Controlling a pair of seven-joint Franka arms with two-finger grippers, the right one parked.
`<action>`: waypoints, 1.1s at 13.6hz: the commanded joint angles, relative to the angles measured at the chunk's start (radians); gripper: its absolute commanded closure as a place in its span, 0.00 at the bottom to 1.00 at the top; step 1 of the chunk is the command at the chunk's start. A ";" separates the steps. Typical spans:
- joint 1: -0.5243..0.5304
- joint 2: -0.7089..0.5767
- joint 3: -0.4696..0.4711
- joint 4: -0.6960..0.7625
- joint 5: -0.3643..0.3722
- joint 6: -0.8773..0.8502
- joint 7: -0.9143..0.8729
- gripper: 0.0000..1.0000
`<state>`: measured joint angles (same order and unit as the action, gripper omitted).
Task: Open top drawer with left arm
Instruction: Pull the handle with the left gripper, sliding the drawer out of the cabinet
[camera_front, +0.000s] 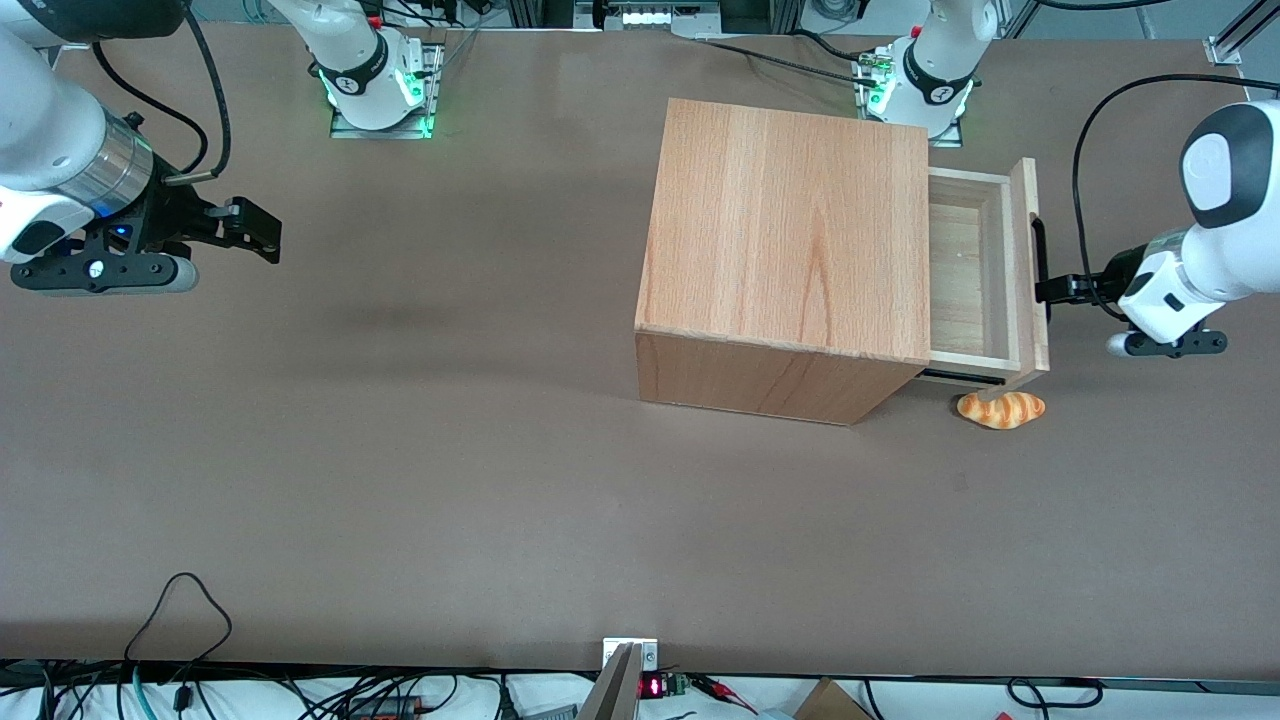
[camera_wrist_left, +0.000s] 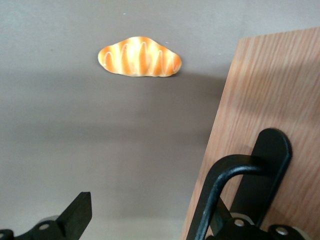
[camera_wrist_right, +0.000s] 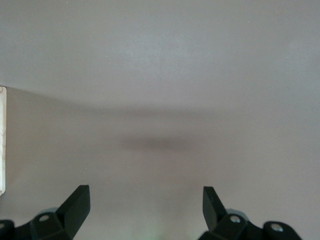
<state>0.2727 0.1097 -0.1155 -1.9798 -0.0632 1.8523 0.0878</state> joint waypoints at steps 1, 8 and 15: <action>0.034 0.025 -0.004 0.022 0.036 0.002 0.009 0.00; 0.071 0.038 -0.004 0.050 0.020 -0.004 0.016 0.00; 0.108 0.045 -0.006 0.093 -0.079 -0.059 0.049 0.00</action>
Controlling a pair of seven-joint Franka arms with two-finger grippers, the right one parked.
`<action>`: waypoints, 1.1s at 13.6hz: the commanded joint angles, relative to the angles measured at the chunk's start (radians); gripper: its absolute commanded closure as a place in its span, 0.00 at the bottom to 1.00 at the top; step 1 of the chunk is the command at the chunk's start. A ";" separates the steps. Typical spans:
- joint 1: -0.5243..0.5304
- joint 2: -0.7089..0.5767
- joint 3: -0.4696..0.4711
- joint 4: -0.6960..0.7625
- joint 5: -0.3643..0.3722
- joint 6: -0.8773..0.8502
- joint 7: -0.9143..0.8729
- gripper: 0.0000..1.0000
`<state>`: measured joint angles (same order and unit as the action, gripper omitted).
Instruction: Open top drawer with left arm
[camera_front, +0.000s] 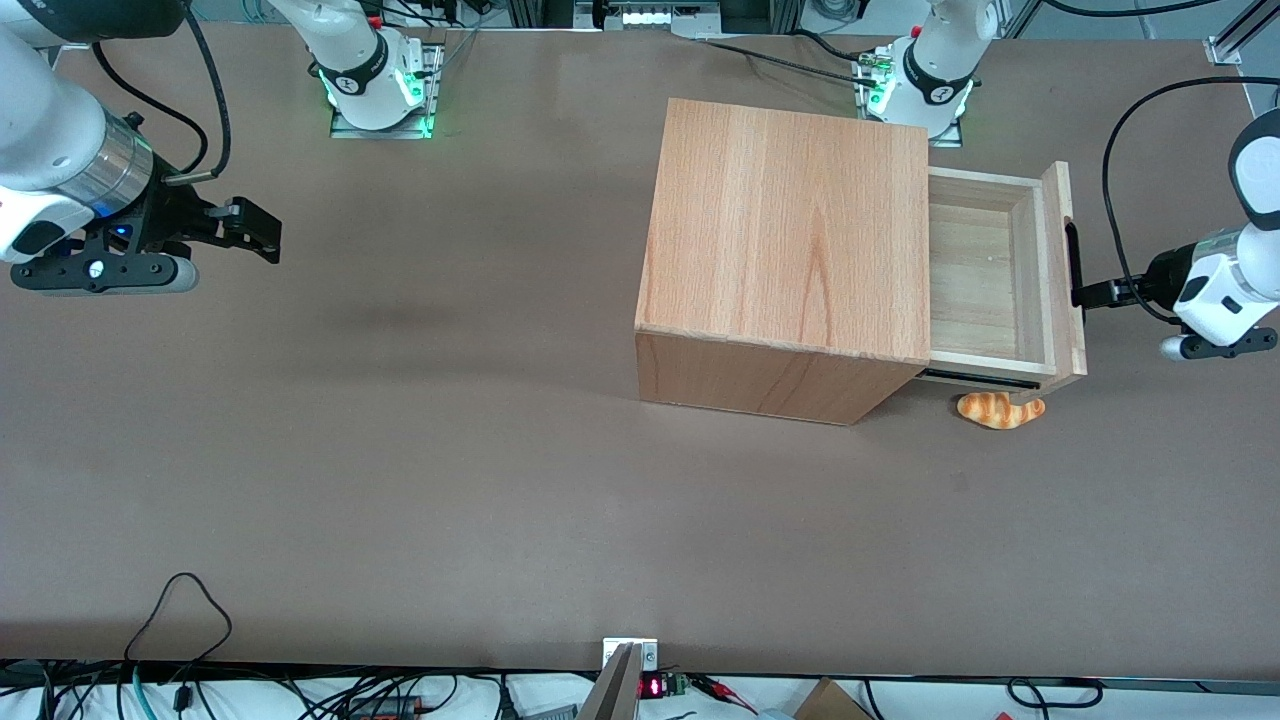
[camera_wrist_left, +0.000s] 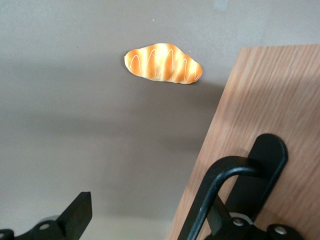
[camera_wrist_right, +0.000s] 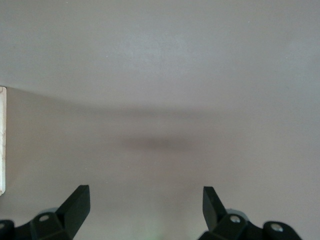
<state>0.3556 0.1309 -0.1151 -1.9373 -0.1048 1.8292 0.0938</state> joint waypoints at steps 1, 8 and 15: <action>0.043 0.024 -0.006 0.054 -0.050 -0.048 0.055 0.00; 0.074 0.016 -0.006 0.162 -0.084 -0.180 0.098 0.00; 0.060 0.007 -0.041 0.320 -0.069 -0.258 0.080 0.00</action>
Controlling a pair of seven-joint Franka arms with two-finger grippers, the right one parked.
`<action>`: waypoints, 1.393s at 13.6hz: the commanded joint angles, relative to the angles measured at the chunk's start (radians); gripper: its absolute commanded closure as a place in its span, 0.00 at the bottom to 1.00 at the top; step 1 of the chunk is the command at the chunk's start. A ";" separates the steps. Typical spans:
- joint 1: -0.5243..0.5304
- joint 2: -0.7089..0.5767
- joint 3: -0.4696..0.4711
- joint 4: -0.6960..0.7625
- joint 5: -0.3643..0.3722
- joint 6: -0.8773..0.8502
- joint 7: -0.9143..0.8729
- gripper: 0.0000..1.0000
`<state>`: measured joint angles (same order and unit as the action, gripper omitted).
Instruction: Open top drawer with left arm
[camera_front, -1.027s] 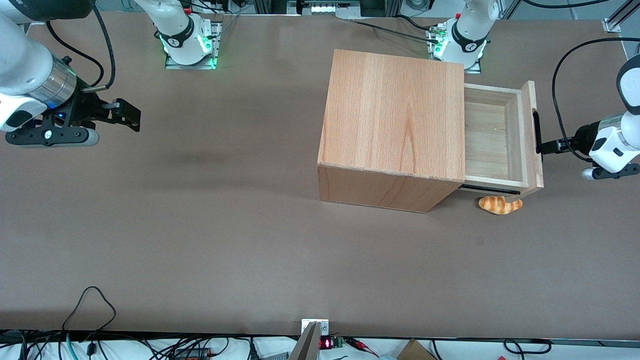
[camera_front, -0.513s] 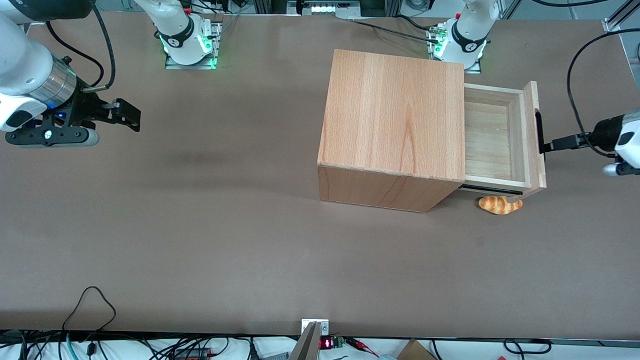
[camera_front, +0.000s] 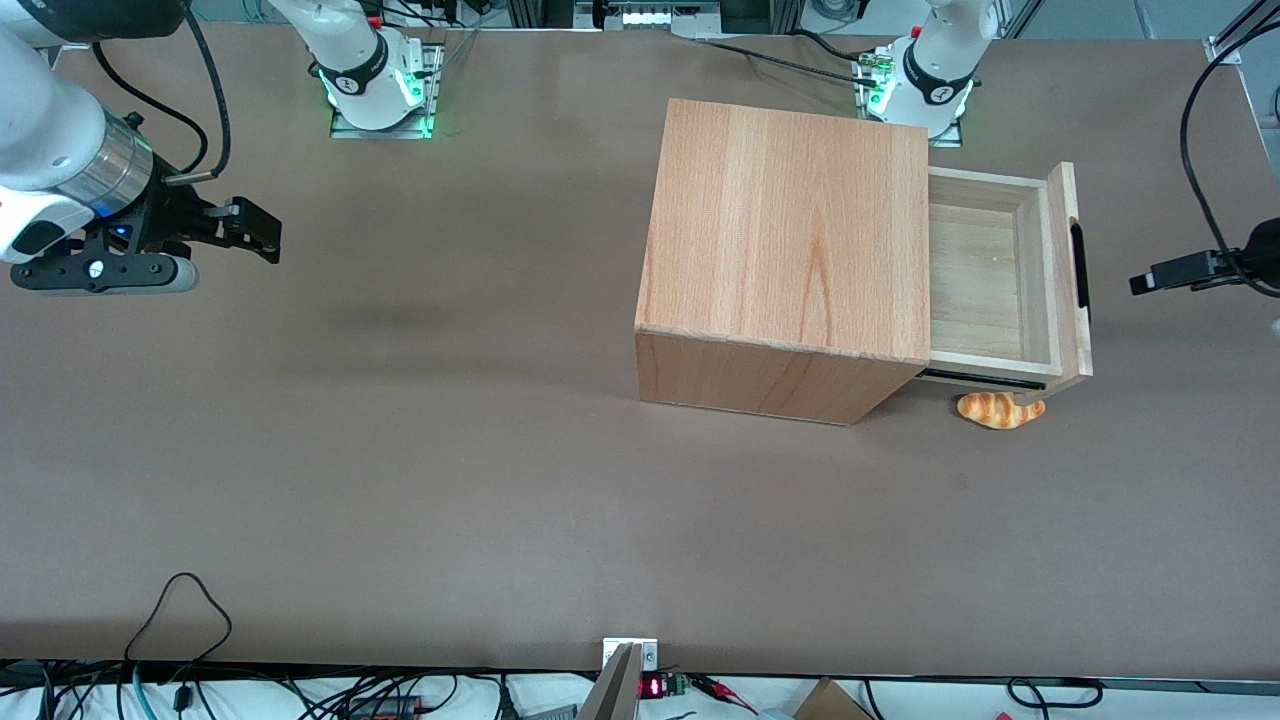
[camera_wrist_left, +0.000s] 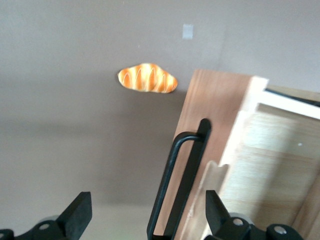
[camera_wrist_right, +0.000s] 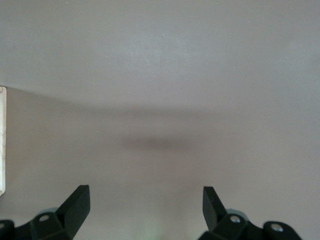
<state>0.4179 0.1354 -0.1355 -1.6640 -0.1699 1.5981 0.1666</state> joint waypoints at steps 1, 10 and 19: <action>-0.001 -0.006 -0.045 0.059 0.000 -0.026 0.001 0.00; -0.163 -0.071 -0.038 0.092 0.122 -0.036 -0.084 0.00; -0.442 -0.143 0.197 0.089 0.188 -0.044 -0.110 0.00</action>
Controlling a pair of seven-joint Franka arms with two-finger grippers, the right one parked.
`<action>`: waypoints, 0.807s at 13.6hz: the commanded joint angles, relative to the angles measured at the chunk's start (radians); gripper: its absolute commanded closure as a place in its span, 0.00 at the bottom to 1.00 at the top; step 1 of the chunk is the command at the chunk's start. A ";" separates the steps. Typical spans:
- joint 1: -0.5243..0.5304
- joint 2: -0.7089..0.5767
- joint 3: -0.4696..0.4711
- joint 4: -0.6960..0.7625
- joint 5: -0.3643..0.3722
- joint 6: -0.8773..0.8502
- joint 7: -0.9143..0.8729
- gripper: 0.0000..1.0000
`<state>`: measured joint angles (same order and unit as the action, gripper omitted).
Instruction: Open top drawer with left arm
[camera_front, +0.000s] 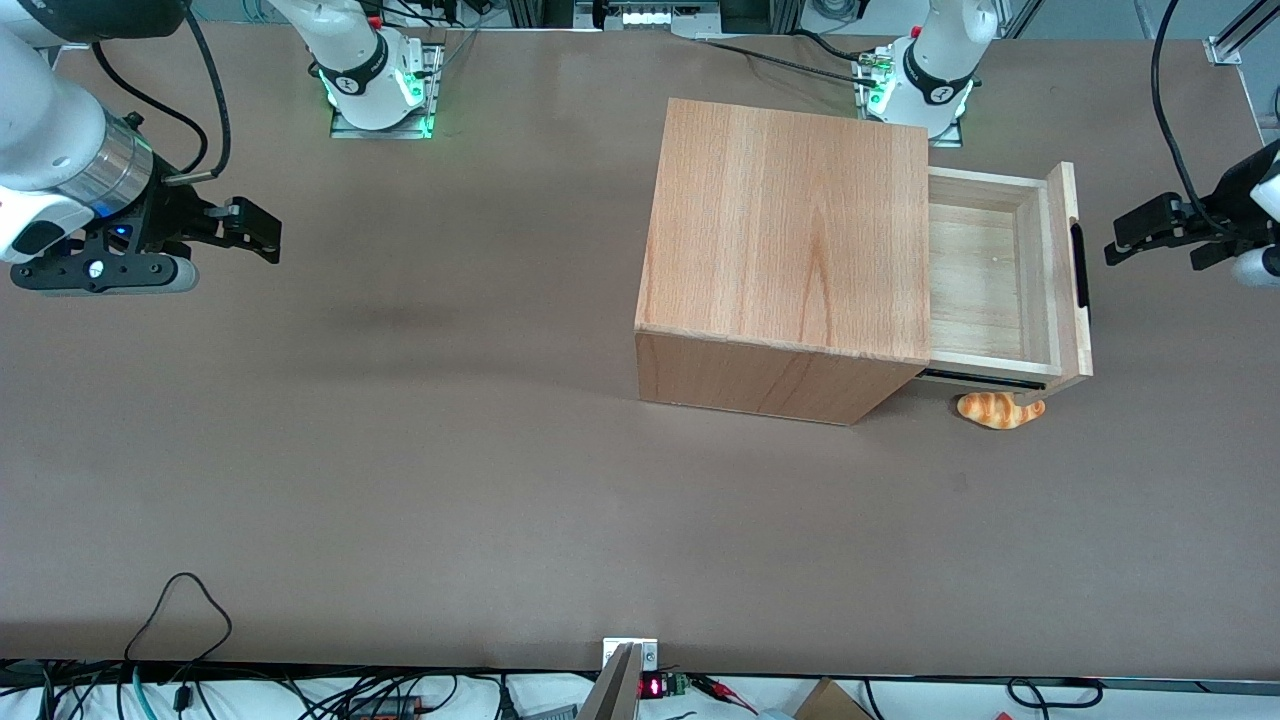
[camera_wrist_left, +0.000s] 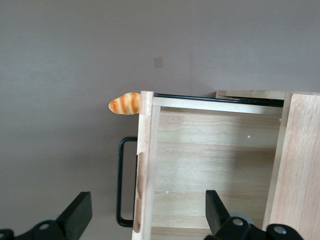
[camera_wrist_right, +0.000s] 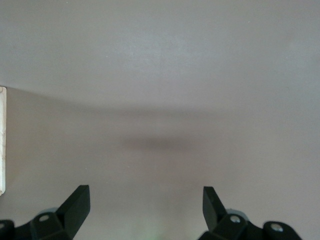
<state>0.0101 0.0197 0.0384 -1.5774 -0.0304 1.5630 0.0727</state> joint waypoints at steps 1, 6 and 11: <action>-0.050 -0.036 0.029 0.001 0.062 -0.008 -0.017 0.00; -0.053 -0.049 0.041 0.011 0.073 -0.018 -0.060 0.00; -0.055 -0.040 0.040 0.047 0.067 -0.046 -0.067 0.00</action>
<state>-0.0310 -0.0236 0.0711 -1.5552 0.0169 1.5517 0.0221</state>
